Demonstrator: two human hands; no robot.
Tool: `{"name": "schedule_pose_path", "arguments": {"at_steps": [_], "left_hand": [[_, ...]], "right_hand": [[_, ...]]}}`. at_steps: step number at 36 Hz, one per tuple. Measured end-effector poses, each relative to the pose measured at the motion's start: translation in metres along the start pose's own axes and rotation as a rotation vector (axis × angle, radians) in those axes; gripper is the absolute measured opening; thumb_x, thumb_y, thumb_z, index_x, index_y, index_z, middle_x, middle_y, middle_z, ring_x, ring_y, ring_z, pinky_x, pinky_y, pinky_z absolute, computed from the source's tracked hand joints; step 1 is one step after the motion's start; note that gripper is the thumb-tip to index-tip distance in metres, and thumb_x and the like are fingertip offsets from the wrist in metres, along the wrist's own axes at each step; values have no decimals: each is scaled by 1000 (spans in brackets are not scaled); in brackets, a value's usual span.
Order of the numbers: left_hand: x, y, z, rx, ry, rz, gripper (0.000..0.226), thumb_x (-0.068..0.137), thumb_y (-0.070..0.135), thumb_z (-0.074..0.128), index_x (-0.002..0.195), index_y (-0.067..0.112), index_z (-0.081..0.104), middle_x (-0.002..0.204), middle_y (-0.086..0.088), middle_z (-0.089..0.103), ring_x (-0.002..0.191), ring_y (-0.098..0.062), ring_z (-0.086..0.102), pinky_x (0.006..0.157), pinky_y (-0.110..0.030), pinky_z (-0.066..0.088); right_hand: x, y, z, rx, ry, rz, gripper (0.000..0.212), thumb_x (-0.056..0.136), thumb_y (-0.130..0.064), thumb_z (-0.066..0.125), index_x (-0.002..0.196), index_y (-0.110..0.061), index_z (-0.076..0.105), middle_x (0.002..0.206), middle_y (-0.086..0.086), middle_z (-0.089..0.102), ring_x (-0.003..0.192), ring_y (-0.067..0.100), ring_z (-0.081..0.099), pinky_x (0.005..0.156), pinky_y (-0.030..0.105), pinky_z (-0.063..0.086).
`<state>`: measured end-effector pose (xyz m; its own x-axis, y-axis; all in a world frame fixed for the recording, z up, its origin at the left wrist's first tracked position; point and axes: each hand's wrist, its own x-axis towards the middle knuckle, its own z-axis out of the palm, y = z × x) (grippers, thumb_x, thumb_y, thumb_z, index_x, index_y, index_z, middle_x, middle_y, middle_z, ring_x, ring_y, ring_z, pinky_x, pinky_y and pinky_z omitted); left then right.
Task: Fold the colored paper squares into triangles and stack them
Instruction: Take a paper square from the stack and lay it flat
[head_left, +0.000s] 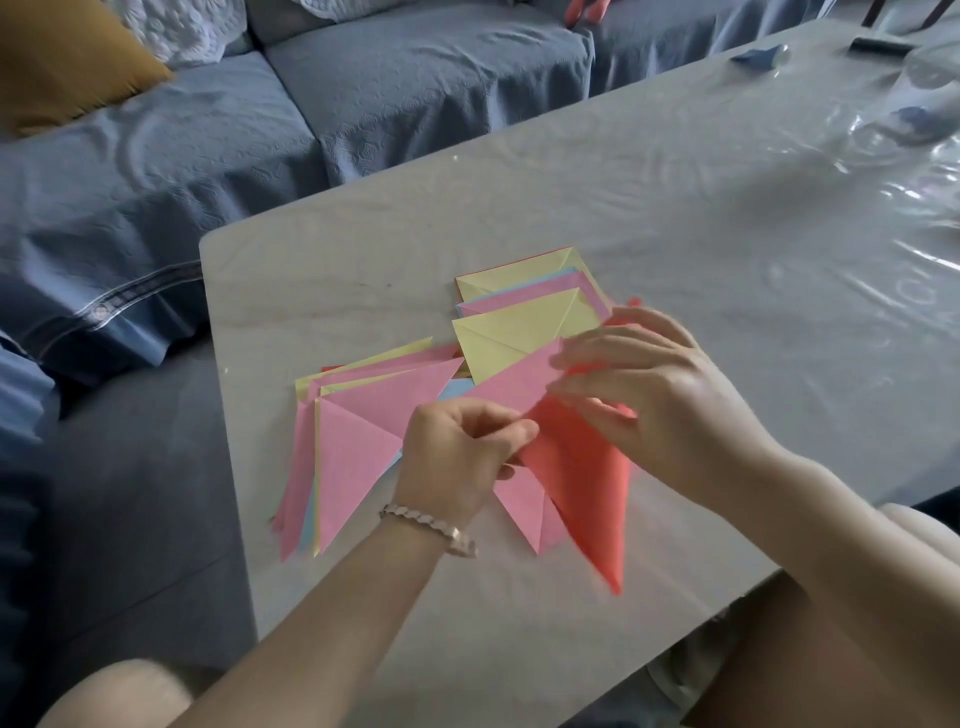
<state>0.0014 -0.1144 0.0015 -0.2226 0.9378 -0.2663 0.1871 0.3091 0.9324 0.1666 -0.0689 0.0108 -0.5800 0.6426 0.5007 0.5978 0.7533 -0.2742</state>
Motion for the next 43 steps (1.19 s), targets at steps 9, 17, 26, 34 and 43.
{"name": "schedule_pose_path", "arguments": {"at_steps": [9,17,26,34,43], "left_hand": [[24,-63,-2,78,227,-241,15,75,9,73,63,16,67,67,4,66,41,-7,57,59,-27,54],[31,-67,-3,172,205,-198,22,75,11,72,58,21,63,62,9,63,35,-3,53,55,-20,51],[32,-69,-5,180,180,-202,19,75,11,72,60,20,65,64,8,64,47,-13,59,65,-29,55],[35,-72,-6,195,174,-221,15,73,13,74,63,22,68,66,4,68,65,-19,65,74,-33,55],[33,-72,-6,160,192,-239,18,74,14,75,63,23,64,66,1,68,56,-20,62,72,-34,56]], "right_hand": [[-58,-12,69,81,-501,85,42,89,-34,36,107,-18,70,118,-1,65,114,17,58,95,40,47],[-67,-5,81,-180,-472,319,65,98,-37,12,93,-19,74,105,-4,71,97,10,67,84,43,51],[-36,13,93,-189,-430,352,33,89,-22,47,112,-8,66,122,5,63,117,25,56,100,49,38],[1,34,103,-193,-541,372,45,100,-30,26,142,-15,35,152,-4,27,143,14,12,115,32,5],[29,54,122,-189,-498,345,39,100,-26,28,133,-12,45,144,-3,39,138,15,24,111,29,15]]}}
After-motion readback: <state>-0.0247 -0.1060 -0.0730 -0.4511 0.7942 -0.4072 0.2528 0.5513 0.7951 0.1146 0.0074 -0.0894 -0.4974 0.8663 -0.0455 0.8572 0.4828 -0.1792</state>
